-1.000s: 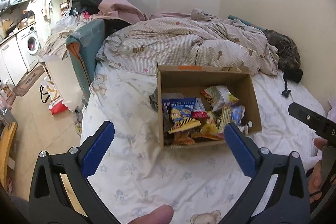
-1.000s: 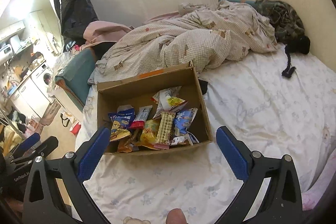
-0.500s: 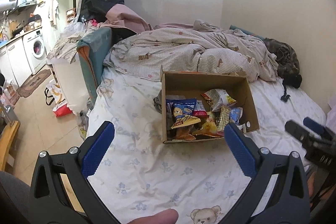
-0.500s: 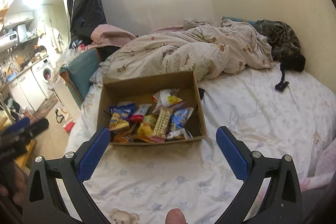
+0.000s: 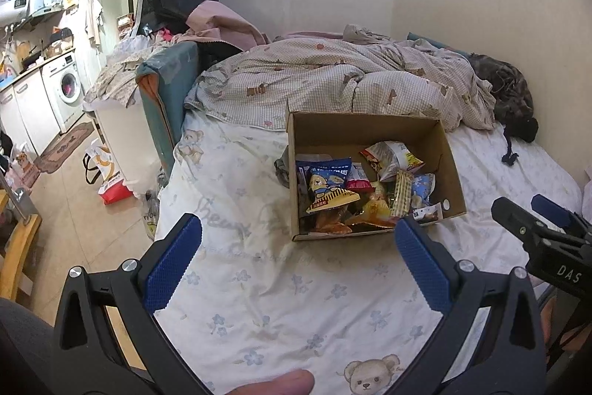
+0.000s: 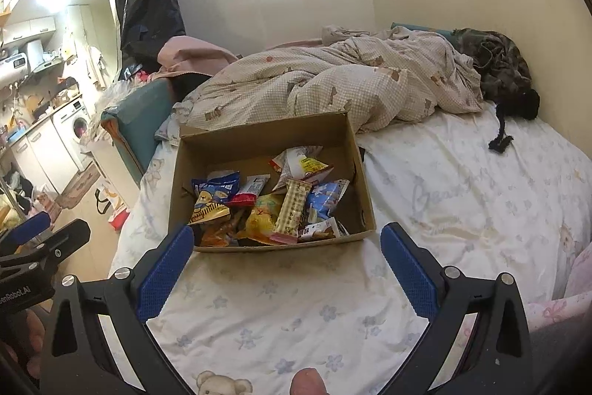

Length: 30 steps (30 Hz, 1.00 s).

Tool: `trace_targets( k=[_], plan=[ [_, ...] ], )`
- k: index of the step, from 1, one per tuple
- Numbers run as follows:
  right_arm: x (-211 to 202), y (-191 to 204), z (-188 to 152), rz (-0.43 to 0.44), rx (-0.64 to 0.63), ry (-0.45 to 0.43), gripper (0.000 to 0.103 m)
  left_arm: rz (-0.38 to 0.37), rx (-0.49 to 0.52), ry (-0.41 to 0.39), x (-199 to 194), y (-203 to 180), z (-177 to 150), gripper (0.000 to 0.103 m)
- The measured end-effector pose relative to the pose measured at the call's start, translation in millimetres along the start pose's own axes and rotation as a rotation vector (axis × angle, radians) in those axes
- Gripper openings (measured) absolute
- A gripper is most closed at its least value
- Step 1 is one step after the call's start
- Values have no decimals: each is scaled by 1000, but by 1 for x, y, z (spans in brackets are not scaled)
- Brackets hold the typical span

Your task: Organize snacks

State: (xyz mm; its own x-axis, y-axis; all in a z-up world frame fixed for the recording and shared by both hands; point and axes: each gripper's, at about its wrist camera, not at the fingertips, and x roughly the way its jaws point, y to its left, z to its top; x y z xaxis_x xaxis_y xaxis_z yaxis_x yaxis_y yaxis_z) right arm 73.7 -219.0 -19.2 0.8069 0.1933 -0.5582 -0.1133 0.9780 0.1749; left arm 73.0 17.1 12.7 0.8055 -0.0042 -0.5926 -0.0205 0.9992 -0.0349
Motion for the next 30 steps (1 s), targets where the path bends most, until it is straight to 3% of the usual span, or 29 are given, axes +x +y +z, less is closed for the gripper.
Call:
trace_targets(
  k=[30],
  plan=[
    [0, 3, -1, -39, -38, -6, 103, 6, -6, -1, 0, 2, 0, 103]
  ],
)
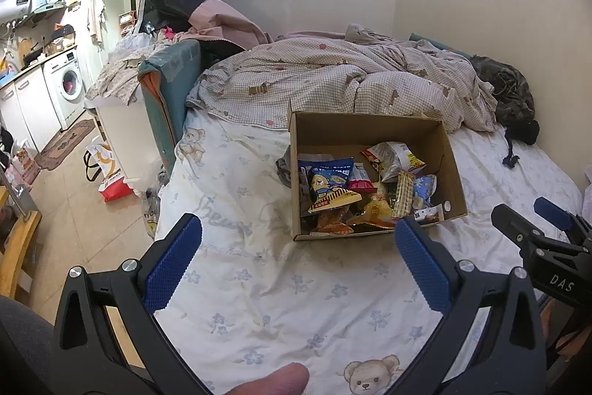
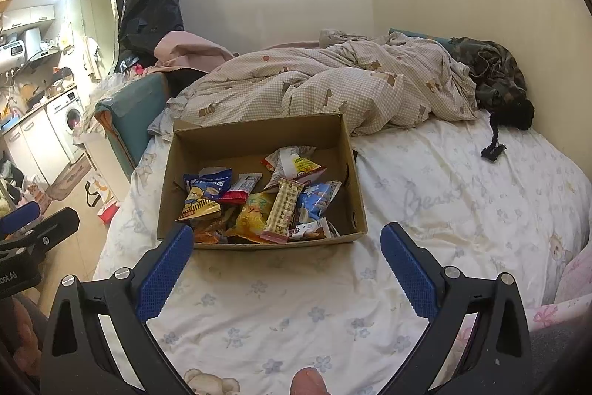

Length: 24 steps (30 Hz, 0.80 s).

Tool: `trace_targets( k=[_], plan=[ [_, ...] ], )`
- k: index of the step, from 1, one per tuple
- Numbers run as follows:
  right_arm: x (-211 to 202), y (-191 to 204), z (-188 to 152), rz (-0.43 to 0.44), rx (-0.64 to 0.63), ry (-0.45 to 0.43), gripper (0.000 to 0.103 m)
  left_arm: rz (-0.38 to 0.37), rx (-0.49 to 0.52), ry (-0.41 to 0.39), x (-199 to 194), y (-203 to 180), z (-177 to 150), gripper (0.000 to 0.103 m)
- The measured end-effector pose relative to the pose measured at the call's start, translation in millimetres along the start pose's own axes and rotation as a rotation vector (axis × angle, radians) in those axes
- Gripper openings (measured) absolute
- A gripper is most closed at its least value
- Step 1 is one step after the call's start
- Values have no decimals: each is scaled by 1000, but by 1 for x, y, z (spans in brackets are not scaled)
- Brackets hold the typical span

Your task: Organize snacks

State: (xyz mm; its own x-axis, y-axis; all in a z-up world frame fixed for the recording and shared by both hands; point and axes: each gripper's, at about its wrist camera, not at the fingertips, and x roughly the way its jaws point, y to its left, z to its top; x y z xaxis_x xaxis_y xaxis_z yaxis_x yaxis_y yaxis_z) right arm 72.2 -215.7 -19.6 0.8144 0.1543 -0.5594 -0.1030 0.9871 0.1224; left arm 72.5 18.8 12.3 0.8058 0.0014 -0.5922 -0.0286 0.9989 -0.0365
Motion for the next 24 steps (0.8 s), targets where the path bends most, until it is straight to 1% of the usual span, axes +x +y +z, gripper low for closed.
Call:
trace_targets(
  k=[9, 24],
  plan=[
    [0, 0, 0, -1, -1, -1, 103, -15, -4, 2, -2, 0, 0, 103],
    [1, 0, 0, -2, -2, 1, 103, -16, -6, 6, -2, -2, 0, 103]
  ],
)
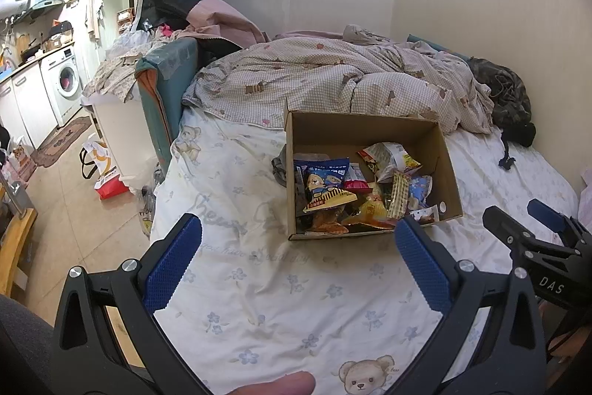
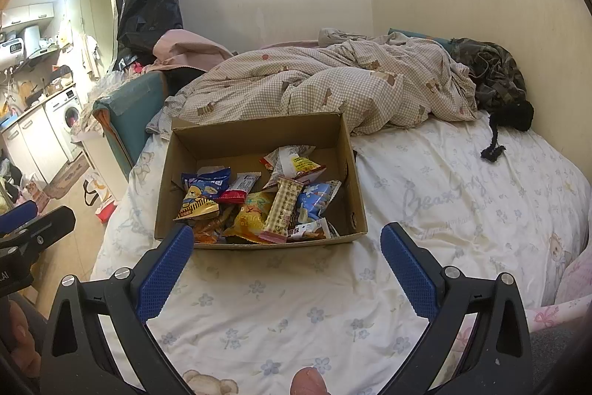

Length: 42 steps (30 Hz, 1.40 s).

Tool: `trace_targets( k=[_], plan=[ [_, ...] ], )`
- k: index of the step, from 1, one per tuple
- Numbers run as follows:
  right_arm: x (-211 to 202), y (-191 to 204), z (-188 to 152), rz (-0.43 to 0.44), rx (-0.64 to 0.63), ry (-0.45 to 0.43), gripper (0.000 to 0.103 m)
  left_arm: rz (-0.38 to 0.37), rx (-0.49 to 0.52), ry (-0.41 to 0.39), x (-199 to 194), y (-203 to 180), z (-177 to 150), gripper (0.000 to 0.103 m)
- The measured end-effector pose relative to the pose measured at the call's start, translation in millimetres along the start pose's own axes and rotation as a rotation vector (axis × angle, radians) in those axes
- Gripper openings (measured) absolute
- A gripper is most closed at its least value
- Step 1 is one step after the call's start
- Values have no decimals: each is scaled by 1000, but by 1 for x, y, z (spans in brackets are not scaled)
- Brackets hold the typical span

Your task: Organize snacks

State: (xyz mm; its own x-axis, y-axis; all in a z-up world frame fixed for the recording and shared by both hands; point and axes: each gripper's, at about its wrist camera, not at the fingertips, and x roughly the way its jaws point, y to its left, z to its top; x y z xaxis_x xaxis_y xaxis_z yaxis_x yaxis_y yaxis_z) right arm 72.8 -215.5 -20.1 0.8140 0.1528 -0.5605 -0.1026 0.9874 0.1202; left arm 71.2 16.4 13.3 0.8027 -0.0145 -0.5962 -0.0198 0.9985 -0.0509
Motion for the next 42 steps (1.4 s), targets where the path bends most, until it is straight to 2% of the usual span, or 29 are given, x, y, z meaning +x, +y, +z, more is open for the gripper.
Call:
trace_targets(
  k=[30, 42],
  plan=[
    [2, -4, 1, 0, 4, 0, 103, 0, -8, -1, 1, -1, -1, 103],
    [2, -4, 2, 5, 6, -8, 103, -1, -40, 32, 4, 1, -1, 103]
  ],
)
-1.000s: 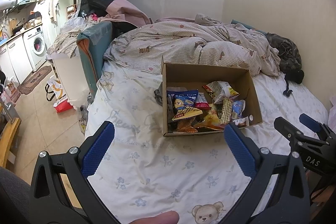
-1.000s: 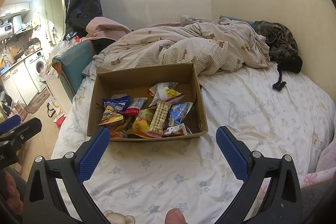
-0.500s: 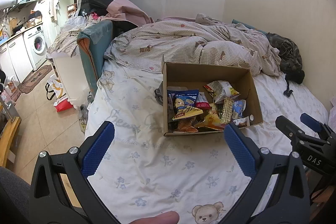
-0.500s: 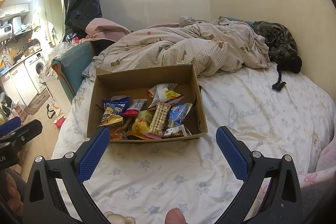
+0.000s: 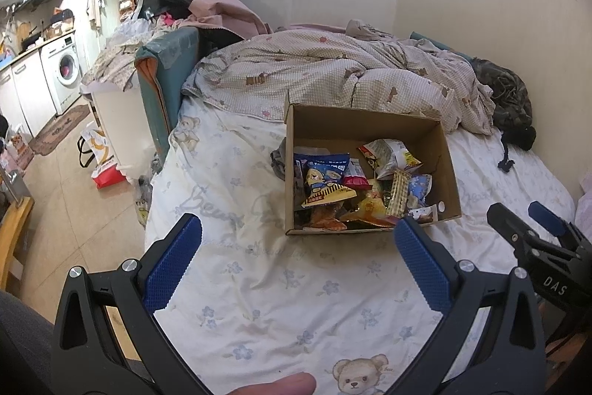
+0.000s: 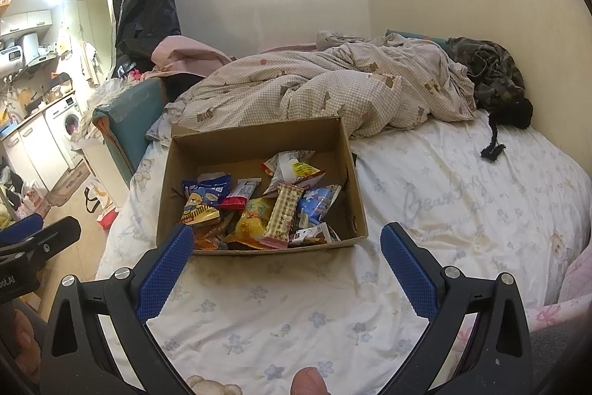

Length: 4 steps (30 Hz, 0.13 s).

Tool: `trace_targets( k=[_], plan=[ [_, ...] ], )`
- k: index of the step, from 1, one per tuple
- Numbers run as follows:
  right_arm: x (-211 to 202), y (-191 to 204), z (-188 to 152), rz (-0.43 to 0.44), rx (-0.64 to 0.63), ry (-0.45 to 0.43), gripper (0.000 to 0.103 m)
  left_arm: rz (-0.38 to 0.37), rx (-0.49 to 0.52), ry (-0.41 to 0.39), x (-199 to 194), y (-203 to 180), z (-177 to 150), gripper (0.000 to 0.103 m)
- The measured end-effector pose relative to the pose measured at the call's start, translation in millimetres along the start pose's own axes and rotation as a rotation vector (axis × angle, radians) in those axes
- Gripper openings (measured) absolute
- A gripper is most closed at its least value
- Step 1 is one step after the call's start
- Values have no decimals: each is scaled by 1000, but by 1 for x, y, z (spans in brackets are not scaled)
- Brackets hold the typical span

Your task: Organize snacks

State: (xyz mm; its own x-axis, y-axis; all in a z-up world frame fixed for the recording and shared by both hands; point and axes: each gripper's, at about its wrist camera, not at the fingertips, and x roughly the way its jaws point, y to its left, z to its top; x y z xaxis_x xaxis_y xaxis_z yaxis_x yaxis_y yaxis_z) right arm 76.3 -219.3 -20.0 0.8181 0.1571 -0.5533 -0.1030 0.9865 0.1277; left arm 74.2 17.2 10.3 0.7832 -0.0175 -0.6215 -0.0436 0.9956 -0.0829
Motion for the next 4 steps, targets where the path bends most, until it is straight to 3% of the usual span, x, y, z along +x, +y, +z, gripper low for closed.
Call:
trace_targets(
  k=[4],
  plan=[
    [-2, 1, 1, 7, 12, 0, 103, -4, -16, 15, 4, 1, 0, 103]
  ],
)
